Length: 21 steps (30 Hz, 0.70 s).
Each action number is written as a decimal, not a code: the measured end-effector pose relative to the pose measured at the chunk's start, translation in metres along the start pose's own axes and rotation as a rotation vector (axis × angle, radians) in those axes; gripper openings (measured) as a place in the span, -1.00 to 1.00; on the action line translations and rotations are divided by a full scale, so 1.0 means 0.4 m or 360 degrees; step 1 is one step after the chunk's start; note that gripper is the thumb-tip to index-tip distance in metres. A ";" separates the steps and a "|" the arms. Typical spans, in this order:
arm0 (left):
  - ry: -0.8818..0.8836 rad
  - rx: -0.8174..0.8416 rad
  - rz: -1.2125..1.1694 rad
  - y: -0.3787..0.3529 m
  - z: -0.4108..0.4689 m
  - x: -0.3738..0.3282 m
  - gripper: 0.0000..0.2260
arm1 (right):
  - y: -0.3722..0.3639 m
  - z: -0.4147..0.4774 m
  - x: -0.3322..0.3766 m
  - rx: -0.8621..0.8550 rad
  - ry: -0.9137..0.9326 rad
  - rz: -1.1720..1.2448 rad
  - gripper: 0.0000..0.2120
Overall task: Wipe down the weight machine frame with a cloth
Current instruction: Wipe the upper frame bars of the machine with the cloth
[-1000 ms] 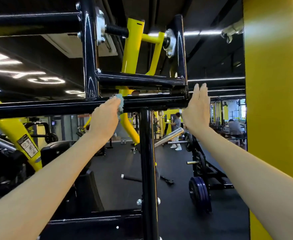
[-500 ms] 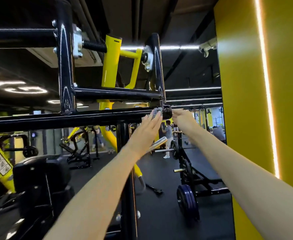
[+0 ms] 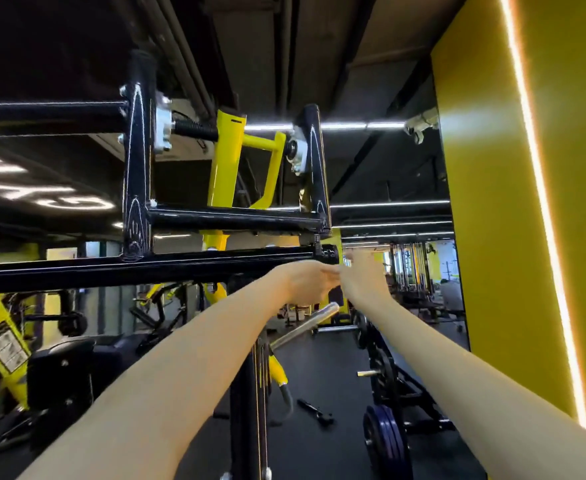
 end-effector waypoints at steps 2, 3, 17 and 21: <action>-0.0052 0.0294 0.0070 -0.024 -0.017 -0.012 -0.78 | -0.004 -0.004 0.000 -0.0066 0.0059 -0.0078 -0.66; -0.0064 0.0362 0.0031 -0.037 -0.031 -0.024 -0.78 | -0.007 -0.008 0.001 -0.0077 0.0083 -0.0097 -0.66; 0.0925 -0.0423 -0.1199 -0.210 -0.399 -0.024 -0.38 | -0.095 -0.057 0.227 -0.0417 0.0684 -0.0408 -0.53; 0.1220 -0.0619 -0.1632 -0.232 -0.382 -0.075 -0.42 | -0.165 -0.067 0.302 -0.0314 0.0792 -0.0443 -0.55</action>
Point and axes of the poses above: each hand's wrist, its own z-axis towards the middle knuckle, its own y-axis out of the back of the hand, x = y × z, the point moved 3 cm from there along z, towards the middle knuckle, and after that the axes turned 14 degrees about -z, right-handed, at the moved point
